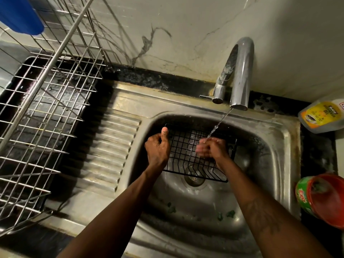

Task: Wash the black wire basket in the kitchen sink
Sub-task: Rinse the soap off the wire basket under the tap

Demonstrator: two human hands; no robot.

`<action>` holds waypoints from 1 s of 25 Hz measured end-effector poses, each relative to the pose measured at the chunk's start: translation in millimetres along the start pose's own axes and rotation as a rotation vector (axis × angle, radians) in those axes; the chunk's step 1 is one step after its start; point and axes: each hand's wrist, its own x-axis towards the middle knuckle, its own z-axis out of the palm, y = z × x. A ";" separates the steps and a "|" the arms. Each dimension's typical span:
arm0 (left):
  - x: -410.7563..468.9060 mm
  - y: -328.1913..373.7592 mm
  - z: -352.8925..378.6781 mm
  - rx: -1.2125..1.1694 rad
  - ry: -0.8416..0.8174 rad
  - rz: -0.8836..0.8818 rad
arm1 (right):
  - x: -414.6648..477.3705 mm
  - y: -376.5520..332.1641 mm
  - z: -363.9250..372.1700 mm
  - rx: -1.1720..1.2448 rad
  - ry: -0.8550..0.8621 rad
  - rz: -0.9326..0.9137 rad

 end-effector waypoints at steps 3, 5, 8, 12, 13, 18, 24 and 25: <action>-0.1 -0.9 -1.1 -0.001 0.007 0.034 | 2.4 -5.1 12.5 0.477 0.019 0.040; -1.1 -1.9 -0.3 -0.011 0.005 0.031 | -9.1 9.1 12.5 0.289 -0.160 0.097; -1.1 -4.7 0.0 -0.050 -0.009 0.052 | -20.1 17.1 0.1 -0.121 -0.350 0.130; -2.2 -4.6 3.6 -0.066 -0.013 0.055 | -0.9 -3.6 -0.9 0.278 0.055 -0.001; -1.1 -5.2 4.8 -0.063 -0.012 0.049 | 2.9 -5.3 2.1 0.393 0.087 -0.013; 2.8 -12.1 8.1 -0.060 -0.003 -0.053 | -11.7 10.1 15.1 -0.048 -0.291 0.085; 2.6 -10.7 31.2 -0.022 -0.085 -0.036 | 11.3 -4.2 -3.6 0.323 -0.096 0.109; 2.5 -8.3 34.7 -0.007 -0.094 -0.041 | 14.4 -4.5 -5.0 0.403 -0.067 0.121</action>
